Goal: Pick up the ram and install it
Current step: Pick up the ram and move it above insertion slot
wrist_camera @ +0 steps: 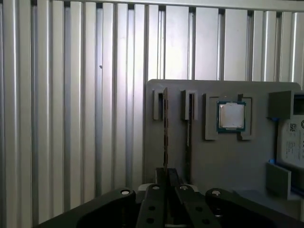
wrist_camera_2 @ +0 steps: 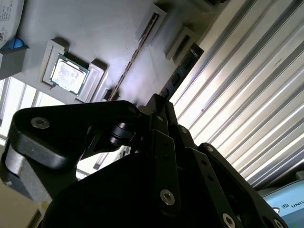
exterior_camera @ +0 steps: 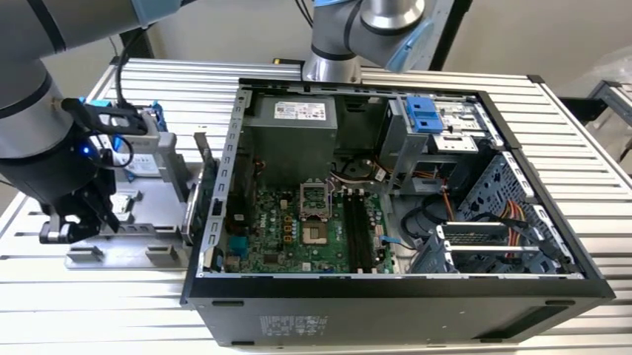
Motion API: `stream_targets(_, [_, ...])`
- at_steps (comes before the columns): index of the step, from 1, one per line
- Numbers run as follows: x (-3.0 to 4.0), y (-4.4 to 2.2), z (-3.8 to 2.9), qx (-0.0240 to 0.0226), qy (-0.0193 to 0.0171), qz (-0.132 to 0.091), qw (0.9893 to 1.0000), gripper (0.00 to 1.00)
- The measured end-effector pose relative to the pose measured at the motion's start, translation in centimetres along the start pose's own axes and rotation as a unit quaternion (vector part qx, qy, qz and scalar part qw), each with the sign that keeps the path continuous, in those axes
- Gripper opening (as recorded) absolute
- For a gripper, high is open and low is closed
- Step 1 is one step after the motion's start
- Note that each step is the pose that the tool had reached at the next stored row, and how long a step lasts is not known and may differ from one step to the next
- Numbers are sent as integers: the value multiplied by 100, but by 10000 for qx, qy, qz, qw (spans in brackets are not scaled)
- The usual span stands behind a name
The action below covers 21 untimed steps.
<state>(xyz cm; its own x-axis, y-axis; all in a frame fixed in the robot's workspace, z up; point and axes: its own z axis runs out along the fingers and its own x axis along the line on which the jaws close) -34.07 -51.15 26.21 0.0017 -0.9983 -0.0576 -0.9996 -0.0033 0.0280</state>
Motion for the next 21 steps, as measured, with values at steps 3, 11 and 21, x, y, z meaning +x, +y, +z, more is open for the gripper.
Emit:
stream_targets(3, [-2,1,-41,0,0,0,10000,0])
stream_targets(11, [-7,2,-125,0,0,-1,10000,0])
stream_targets(21, [-14,7,-233,0,0,0,10000,0])
